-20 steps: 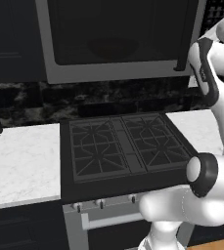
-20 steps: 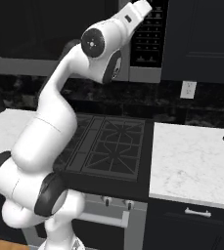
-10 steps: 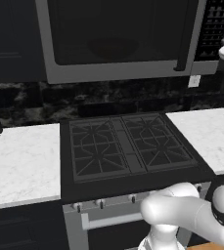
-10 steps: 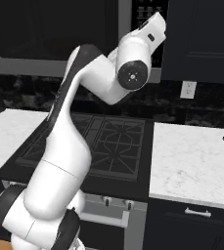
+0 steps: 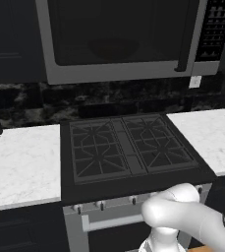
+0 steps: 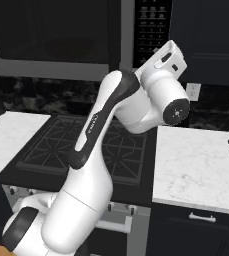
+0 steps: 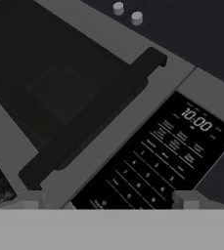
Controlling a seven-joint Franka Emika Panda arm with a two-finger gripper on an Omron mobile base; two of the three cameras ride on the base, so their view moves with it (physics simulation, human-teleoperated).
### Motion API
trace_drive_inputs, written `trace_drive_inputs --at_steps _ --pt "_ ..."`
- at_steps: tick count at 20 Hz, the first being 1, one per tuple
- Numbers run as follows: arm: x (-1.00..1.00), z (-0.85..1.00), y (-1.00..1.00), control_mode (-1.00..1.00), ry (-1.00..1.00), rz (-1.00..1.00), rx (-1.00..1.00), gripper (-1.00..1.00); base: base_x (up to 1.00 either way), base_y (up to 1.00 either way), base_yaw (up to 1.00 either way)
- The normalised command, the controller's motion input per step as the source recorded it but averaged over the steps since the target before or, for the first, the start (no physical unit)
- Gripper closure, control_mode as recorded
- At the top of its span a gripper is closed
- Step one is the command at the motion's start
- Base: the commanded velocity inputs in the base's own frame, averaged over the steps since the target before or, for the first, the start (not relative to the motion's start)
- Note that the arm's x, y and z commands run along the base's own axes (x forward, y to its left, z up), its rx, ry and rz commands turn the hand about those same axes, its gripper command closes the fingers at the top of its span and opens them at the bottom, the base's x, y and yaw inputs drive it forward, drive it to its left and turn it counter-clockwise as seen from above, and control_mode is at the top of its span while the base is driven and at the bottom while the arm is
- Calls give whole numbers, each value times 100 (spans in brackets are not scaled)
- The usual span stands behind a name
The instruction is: Open the microwave, place the bowl with waffle inside the microwave, then close the microwave door and turn it on.
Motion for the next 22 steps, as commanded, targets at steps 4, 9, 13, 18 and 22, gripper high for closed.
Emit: trace_drive_inputs --at_steps 4,9,13,18,22 --pt "10 -59 1 -100 0 0 -1 -100 0 0 0" --pt "8 -4 0 -100 0 0 0 -100 0 0 0" --pt "16 6 0 -100 3 0 0 100 0 0 0" --pt "64 -2 -9 -100 0 1 0 100 0 0 0" --pt "72 -8 -20 -100 -1 1 0 100 0 0 0"
